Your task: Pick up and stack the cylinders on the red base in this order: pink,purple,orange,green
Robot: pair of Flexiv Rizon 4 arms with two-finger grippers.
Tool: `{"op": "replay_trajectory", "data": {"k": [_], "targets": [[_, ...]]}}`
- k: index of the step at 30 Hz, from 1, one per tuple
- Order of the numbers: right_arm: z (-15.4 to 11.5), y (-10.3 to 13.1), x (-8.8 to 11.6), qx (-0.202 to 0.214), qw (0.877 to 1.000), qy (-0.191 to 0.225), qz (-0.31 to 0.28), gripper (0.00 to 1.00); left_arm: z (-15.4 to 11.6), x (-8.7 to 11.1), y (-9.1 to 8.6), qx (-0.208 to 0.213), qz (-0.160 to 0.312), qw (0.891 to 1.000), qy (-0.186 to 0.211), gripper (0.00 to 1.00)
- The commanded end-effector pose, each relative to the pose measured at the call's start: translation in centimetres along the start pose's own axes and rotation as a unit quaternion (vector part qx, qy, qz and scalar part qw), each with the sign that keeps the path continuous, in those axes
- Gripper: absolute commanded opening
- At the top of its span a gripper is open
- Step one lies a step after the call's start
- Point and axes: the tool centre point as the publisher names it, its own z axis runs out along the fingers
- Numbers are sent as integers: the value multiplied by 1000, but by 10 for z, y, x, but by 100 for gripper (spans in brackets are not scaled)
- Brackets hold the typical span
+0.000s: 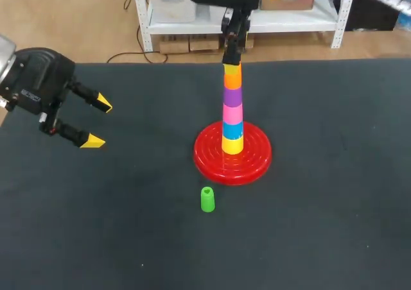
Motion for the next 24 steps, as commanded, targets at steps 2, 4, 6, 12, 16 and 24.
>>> {"op": "replay_trajectory", "data": {"k": [2,4,6,12,16,24], "targets": [[-25,49,11,101,993,-57,-25,100,0,1,0,-1,1,1000,0,100],[-28,65,5,109,991,-61,-39,100,0,1,0,-1,1,1000,0,100],[-28,79,-1,113,990,-61,-55,100,0,1,0,-1,1,1000,0,100],[-16,118,-14,107,988,-69,-88,100,0,1,0,-1,1,1000,0,100],[3,140,-20,98,988,-71,-98,100,0,1,0,-1,1,1000,0,100],[48,167,-25,53,992,-67,-97,100,0,1,0,-1,1,1000,0,100]]}}
